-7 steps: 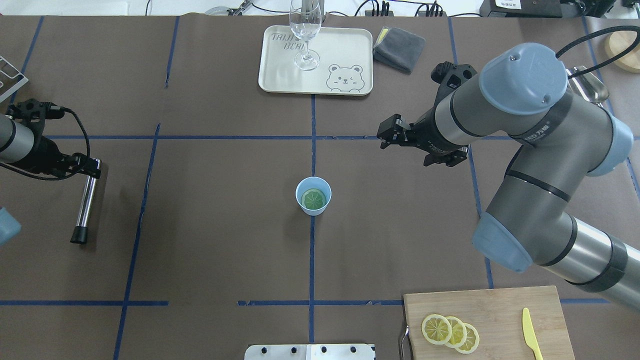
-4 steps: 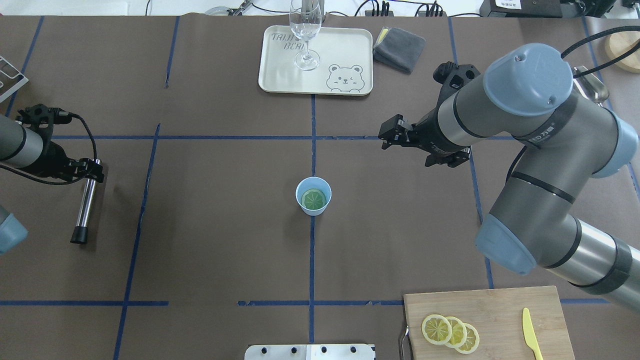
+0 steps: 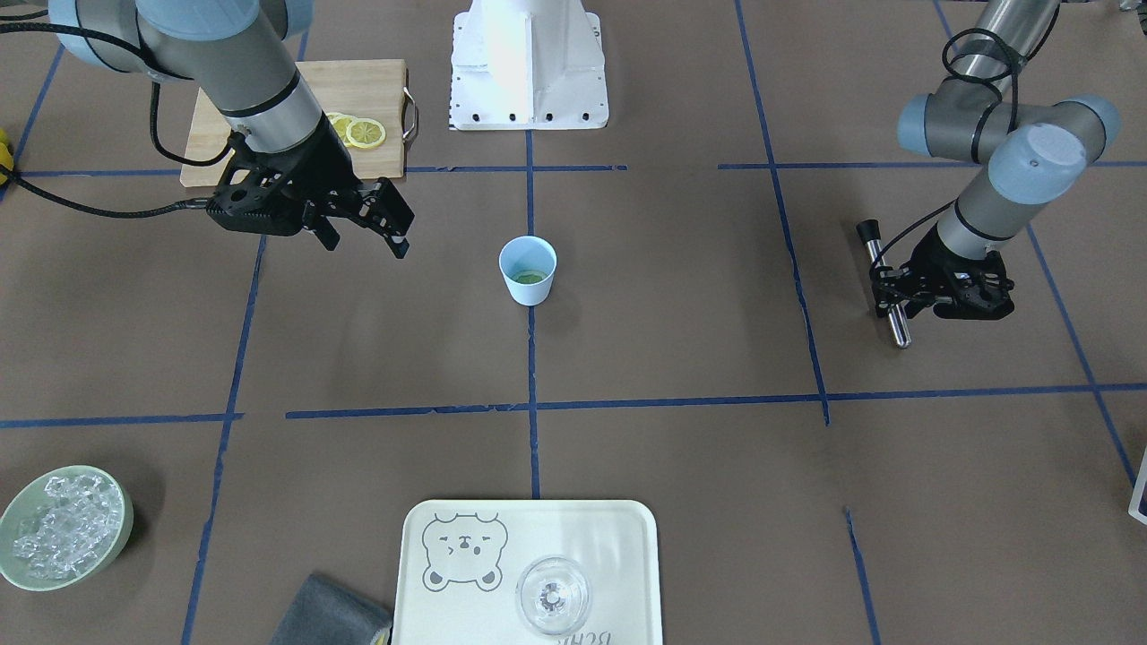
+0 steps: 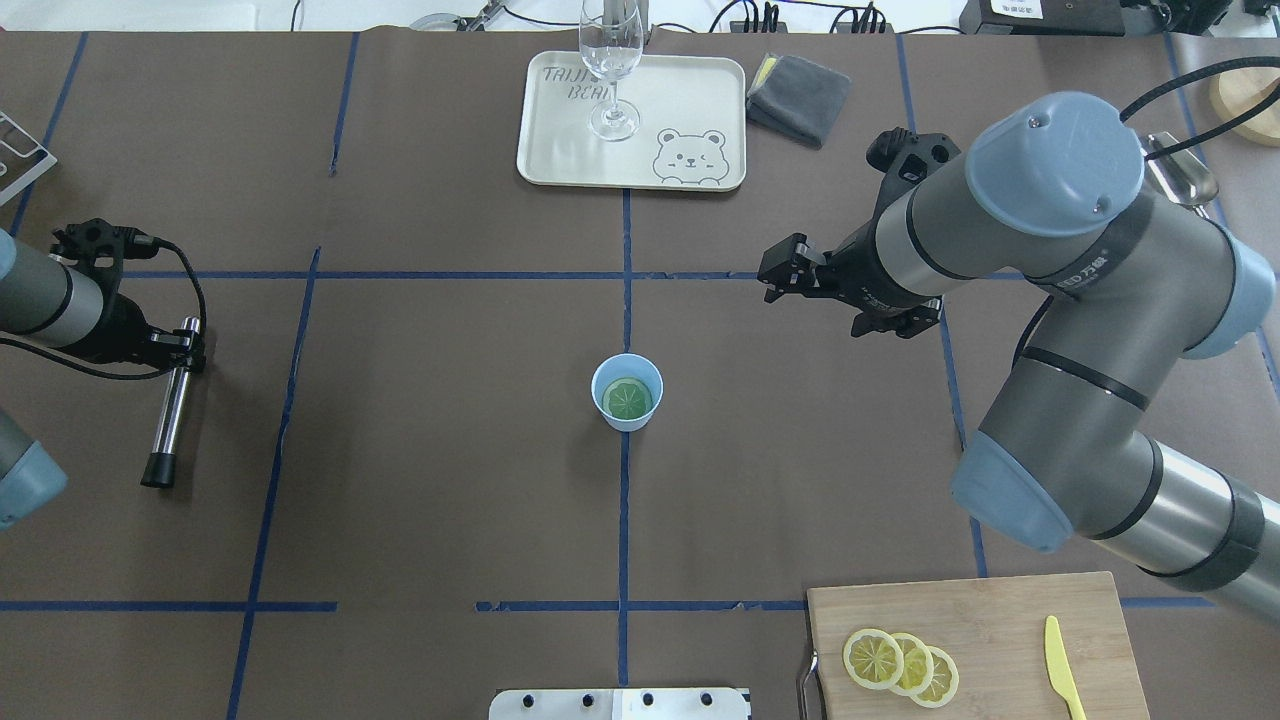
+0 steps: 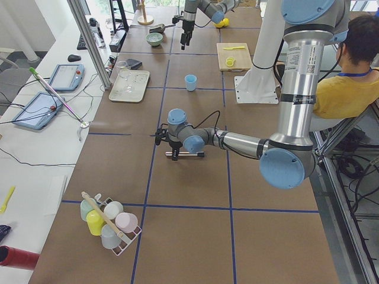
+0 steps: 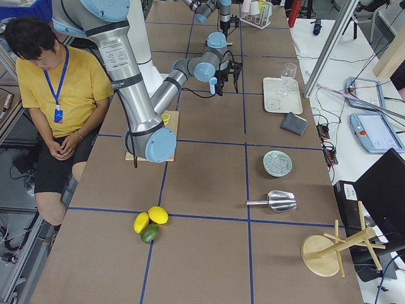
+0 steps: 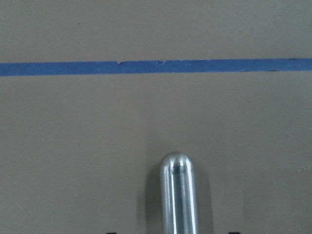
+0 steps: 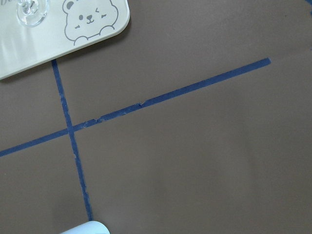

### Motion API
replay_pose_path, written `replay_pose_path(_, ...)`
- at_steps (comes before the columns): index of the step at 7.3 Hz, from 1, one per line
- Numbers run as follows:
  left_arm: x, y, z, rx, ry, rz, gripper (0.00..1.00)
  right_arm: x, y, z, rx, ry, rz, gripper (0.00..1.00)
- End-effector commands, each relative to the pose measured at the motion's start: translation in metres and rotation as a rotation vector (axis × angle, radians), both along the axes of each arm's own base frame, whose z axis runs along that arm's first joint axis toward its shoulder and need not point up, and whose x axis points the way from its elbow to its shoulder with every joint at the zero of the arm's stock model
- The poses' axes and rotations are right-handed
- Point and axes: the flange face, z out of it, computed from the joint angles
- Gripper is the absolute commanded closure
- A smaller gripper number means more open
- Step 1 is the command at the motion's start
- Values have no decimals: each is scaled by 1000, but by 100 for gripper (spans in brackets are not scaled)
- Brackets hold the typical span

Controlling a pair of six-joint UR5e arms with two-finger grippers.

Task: Squeeze lemon into cup
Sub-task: 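Raise the right gripper from the cup while the left gripper reaches the steel rod, then lift the steel rod with the left gripper and carry it toward the cup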

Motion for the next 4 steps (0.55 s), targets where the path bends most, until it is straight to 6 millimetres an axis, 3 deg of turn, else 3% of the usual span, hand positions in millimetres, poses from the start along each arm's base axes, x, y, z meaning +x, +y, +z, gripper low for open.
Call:
replay_pose_path(1,0,0,-22,33,28,0,100,-1,0,0,-1,1,0,0)
replay_pose_path(3,-8,10,-105,121,109,4,100,1,0,-1,1,-2,0,0)
replay_pose_path(4,7,-5,-162,184,158,7,100,2,0,-1,-1,-4,-2,0)
